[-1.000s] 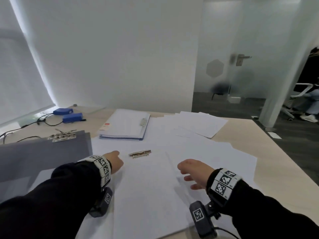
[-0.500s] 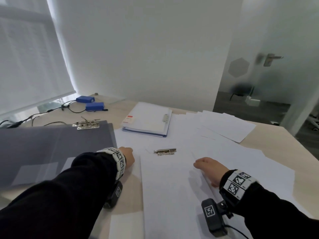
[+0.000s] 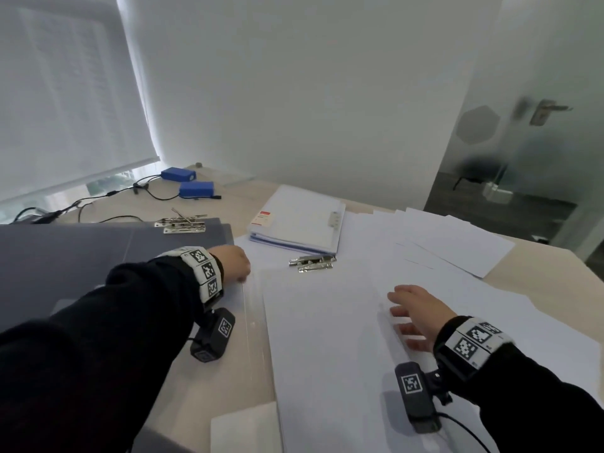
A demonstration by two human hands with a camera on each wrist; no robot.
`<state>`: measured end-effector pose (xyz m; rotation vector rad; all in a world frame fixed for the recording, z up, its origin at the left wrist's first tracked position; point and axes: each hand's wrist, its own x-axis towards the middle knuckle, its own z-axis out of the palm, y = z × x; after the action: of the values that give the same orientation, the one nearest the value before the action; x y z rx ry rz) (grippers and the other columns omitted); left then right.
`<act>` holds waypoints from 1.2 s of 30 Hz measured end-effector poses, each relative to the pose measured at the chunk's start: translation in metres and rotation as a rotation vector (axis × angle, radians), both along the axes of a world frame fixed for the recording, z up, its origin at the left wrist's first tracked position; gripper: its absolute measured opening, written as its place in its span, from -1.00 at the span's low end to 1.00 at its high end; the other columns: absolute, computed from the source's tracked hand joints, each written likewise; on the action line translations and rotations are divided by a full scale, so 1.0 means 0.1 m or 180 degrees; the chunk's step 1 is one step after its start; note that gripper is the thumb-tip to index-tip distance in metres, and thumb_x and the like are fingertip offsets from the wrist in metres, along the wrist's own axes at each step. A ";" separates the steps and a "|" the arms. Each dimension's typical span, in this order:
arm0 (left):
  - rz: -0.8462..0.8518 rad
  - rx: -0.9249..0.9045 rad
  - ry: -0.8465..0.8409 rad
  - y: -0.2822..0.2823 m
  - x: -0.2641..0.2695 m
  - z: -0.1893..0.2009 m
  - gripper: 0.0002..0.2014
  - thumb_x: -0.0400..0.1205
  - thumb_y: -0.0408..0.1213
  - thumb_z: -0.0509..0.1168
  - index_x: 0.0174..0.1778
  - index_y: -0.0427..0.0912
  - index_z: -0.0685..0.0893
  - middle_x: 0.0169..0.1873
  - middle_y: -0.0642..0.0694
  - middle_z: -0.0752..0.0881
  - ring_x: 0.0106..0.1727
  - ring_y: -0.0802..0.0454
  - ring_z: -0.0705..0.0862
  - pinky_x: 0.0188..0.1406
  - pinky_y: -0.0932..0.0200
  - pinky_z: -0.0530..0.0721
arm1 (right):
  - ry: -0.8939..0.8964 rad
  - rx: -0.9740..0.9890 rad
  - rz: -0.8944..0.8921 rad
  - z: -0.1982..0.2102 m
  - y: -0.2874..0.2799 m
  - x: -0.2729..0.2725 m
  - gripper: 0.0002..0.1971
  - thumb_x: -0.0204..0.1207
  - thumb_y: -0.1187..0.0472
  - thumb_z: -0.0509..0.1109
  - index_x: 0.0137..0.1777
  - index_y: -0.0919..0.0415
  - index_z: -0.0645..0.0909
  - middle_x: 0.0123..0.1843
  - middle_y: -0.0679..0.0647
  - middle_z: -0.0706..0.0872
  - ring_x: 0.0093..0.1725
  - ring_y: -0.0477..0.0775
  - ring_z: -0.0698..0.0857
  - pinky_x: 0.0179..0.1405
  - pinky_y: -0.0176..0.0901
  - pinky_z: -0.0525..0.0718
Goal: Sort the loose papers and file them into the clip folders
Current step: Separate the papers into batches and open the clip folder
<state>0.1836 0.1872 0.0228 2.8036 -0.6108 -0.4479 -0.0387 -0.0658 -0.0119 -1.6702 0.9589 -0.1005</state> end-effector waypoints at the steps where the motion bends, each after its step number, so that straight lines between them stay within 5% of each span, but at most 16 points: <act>1: 0.0063 -0.0016 -0.0055 0.08 0.06 0.04 -0.72 0.71 -0.35 0.24 0.30 -0.31 0.70 0.13 -0.16 0.72 -0.07 0.03 0.68 -0.12 0.26 0.60 | -0.0016 0.0076 0.0034 0.01 0.02 0.04 -0.71 0.58 -0.04 0.36 0.27 -0.11 0.53 0.15 0.11 0.71 -0.04 0.19 0.72 0.04 0.06 0.62; 4: 0.0440 -0.0142 -0.0354 0.38 0.29 0.13 -0.74 0.69 -0.34 0.25 0.23 -0.31 0.74 0.25 -0.19 0.71 0.29 -0.16 0.64 0.22 0.16 0.55 | -0.0017 0.0147 0.0216 -0.01 0.12 0.16 -0.73 0.58 -0.02 0.35 0.27 -0.11 0.54 0.14 0.14 0.74 -0.16 0.14 0.65 -0.08 -0.02 0.53; 11: 0.1116 0.0000 -0.0661 0.84 0.86 0.03 -0.70 0.73 -0.33 0.19 0.28 -0.40 0.68 0.24 -0.35 0.70 0.28 -0.28 0.66 0.19 0.02 0.58 | -0.0229 -0.0007 0.0475 -0.08 0.26 0.32 -0.69 0.61 0.02 0.33 0.34 -0.03 0.53 0.17 0.06 0.72 0.00 0.10 0.72 -0.09 -0.05 0.56; 16: 0.1052 0.0302 -0.0398 0.86 0.94 -0.11 -0.67 0.74 -0.30 0.20 0.33 -0.42 0.64 0.29 -0.34 0.68 0.31 -0.26 0.65 0.04 0.07 0.53 | -0.0301 0.0097 0.0430 -0.08 0.22 0.27 -0.78 0.61 0.04 0.34 0.21 -0.01 0.62 0.16 0.08 0.74 -0.05 0.08 0.71 -0.16 -0.08 0.57; 24: 0.0034 -0.0653 -0.0346 -0.15 -0.09 0.11 -0.60 0.72 -0.12 0.24 0.48 -0.09 0.58 0.49 -0.15 0.55 0.47 -0.15 0.52 0.48 0.09 0.41 | -0.0392 -0.0056 0.0148 0.06 0.05 -0.11 -0.79 0.61 0.00 0.33 0.18 -0.01 0.65 0.15 -0.01 0.76 0.13 0.09 0.74 0.04 0.00 0.66; 29: -0.0552 -0.1551 0.0314 -0.98 -1.03 -0.08 -0.61 0.66 -0.13 0.33 0.42 -0.06 0.63 0.36 -0.03 0.67 0.34 -0.01 0.63 0.38 0.23 0.47 | -0.0448 -0.0192 -0.0154 0.08 -0.19 -0.57 -0.79 0.61 0.00 0.33 0.16 -0.01 0.66 0.14 -0.04 0.76 0.16 0.04 0.71 0.16 0.06 0.65; 36: -0.0720 -0.1315 0.0749 -1.72 -1.73 -0.34 -0.47 0.60 0.00 0.33 0.53 0.06 0.49 0.47 0.00 0.54 0.43 -0.01 0.55 0.34 0.23 0.44 | -0.0253 -0.0660 -0.0626 0.05 -0.82 -1.31 -0.83 0.63 0.08 0.31 0.13 0.08 0.64 0.23 0.01 0.66 0.26 0.08 0.59 0.22 0.00 0.51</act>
<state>0.0101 0.0155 -0.0113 2.2641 -0.8587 -0.6050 -0.1699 -0.1475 -0.0065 -1.7418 1.0794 -0.4072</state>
